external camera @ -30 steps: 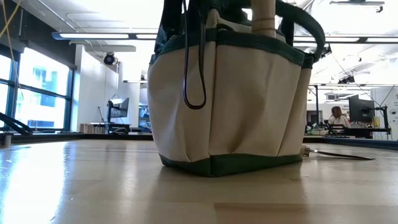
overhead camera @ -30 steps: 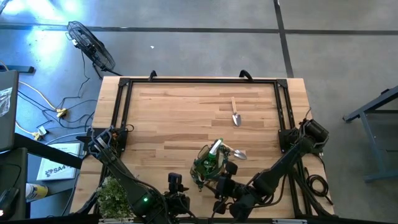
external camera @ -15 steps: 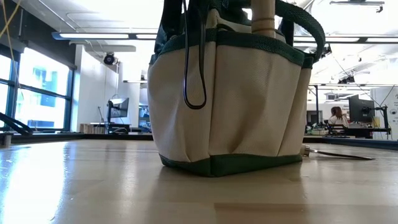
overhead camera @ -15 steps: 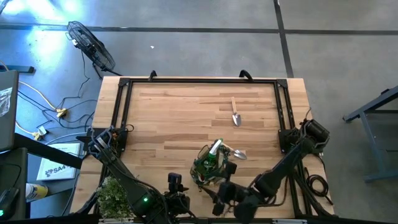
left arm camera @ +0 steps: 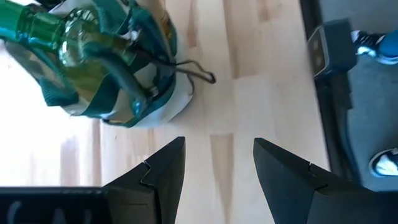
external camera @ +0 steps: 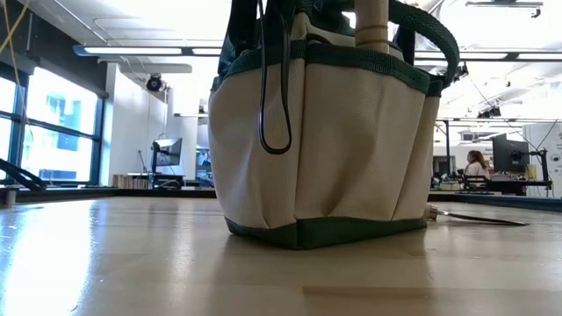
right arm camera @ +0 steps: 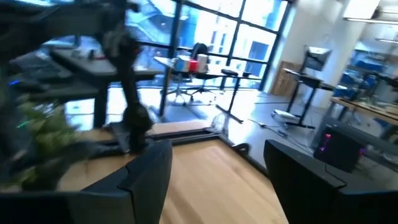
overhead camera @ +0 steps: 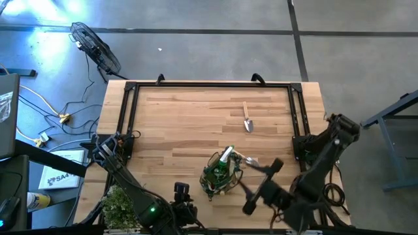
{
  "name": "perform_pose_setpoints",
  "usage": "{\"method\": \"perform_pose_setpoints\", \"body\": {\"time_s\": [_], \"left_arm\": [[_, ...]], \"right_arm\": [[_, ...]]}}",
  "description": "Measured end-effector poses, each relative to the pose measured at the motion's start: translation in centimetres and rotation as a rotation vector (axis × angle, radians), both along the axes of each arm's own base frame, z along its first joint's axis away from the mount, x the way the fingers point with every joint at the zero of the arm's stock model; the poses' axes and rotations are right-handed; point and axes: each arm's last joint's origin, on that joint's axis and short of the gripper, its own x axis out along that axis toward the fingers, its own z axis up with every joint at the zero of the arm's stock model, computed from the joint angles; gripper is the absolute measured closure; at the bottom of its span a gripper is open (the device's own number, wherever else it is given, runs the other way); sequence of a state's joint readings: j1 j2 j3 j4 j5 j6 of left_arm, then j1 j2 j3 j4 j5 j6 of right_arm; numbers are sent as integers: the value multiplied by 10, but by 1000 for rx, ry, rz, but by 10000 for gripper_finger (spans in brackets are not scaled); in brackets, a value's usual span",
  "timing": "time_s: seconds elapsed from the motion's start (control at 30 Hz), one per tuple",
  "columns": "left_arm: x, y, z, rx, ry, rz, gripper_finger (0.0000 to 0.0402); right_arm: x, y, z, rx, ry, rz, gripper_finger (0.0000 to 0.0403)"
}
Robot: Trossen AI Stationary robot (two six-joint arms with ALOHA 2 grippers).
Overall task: Pick & Place Garden tools in Gardening bag
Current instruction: Put the top trowel into the gardening bag
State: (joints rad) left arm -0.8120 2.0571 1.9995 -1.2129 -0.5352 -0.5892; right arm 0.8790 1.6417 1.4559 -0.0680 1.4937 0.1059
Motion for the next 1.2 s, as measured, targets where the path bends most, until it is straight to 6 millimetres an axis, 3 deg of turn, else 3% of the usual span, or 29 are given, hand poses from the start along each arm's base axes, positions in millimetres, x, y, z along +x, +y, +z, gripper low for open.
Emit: {"method": "perform_pose_setpoints", "body": {"time_s": [0.2,0.4,0.53,0.73,0.9,1.2], "left_arm": [[-2,2,-1,29,24,0,219],[-3,4,-1,47,37,-4,219],[-6,7,-2,79,63,-5,219],[-1,18,-3,125,103,7,219],[12,33,-3,140,121,22,220],[21,44,-4,82,167,50,220]], "right_arm": [[-13,-50,34,-10,-8,-121,173],[-15,-120,47,139,-4,-121,174],[-17,-178,36,368,119,-154,174],[-27,-251,10,587,325,-497,174],[-16,-286,-2,699,440,-565,174],[17,-342,-33,873,607,-472,174]]}}
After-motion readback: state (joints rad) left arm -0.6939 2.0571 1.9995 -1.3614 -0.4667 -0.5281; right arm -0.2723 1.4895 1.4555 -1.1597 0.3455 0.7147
